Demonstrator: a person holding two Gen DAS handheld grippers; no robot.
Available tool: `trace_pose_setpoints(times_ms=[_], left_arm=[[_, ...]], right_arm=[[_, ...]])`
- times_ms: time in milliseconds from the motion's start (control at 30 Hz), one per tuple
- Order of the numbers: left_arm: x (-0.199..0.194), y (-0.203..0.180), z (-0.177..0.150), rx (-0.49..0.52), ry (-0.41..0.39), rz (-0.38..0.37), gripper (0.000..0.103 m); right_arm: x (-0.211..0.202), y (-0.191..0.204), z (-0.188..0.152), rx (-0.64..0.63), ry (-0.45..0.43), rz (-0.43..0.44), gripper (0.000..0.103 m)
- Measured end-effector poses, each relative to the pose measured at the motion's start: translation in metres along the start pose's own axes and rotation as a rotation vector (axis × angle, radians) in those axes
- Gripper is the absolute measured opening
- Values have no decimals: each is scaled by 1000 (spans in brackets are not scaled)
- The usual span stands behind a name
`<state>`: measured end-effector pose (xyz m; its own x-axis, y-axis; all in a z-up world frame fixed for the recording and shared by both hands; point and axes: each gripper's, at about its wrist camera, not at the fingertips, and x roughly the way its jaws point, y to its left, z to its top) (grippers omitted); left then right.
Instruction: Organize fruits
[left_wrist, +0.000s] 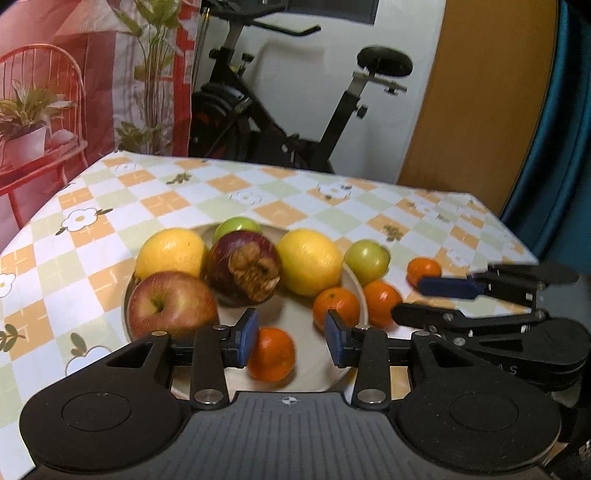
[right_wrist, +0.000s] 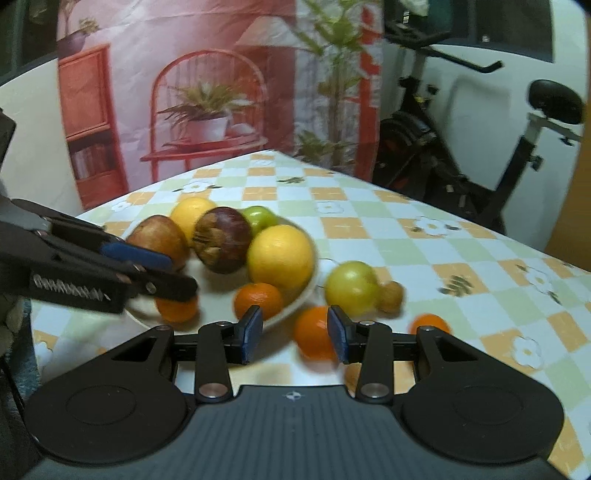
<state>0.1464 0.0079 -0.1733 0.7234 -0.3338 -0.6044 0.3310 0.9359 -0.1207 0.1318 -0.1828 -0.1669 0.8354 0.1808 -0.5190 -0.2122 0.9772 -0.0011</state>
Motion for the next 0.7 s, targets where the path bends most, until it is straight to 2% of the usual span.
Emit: trace_pose_setpoints(times_ms=[300,500,700], left_arm=[[-1,-1,1,-20,-40,-1,41],[0,0,0,-26,-38,-5,41],[1,1,-1,-25,-30,-6,41]], right_arm=[[-13,-32,-19,128,1,-82,42],[-5,-45,-23,200,38,-69,42],[4,-37,-30,176,59,-43,44]])
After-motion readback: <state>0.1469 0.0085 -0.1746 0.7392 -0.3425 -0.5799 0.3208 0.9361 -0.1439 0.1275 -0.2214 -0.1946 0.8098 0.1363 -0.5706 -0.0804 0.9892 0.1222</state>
